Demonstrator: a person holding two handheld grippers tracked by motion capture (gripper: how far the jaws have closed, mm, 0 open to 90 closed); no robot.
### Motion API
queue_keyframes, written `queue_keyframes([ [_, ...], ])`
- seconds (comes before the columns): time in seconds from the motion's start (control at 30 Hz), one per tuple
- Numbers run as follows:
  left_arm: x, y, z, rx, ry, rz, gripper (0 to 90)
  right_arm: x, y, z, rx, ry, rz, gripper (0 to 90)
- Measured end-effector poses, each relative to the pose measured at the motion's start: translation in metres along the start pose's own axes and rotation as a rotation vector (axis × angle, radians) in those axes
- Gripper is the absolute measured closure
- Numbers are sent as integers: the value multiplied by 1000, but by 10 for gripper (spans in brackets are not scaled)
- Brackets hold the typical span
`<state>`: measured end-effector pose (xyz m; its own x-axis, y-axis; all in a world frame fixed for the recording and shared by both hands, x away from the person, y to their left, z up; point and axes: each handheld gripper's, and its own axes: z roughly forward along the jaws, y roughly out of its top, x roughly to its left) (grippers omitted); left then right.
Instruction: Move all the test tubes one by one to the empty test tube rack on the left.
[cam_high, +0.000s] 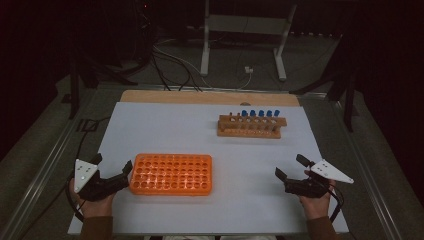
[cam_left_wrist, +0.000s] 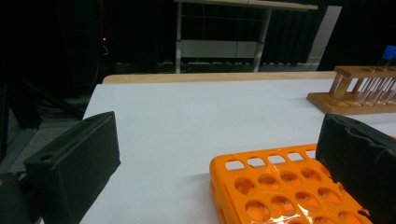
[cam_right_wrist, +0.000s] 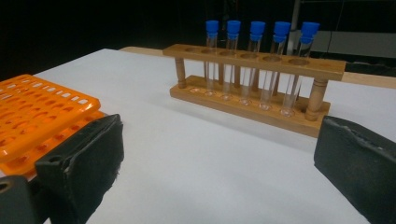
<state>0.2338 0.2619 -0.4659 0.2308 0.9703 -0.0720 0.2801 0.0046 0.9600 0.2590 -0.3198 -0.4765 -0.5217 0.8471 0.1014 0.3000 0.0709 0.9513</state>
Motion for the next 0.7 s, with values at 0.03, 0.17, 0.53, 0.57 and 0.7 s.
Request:
queue_keyframes([
  [0.03,0,0,0,0,0,0,7,0,0,0,0,0,2,18],
  [0.17,1,0,-2,-4,10,-12,7,1,0,0,2,-2,-3,19],
  [0.53,1,-1,1,9,20,-11,7,4,2,1,10,-5,-4,19],
  [0.57,2,-1,2,12,22,-9,7,4,2,1,10,-5,-4,19],
  [0.7,2,-2,1,13,30,-14,7,3,7,1,-2,2,-11,20],
])
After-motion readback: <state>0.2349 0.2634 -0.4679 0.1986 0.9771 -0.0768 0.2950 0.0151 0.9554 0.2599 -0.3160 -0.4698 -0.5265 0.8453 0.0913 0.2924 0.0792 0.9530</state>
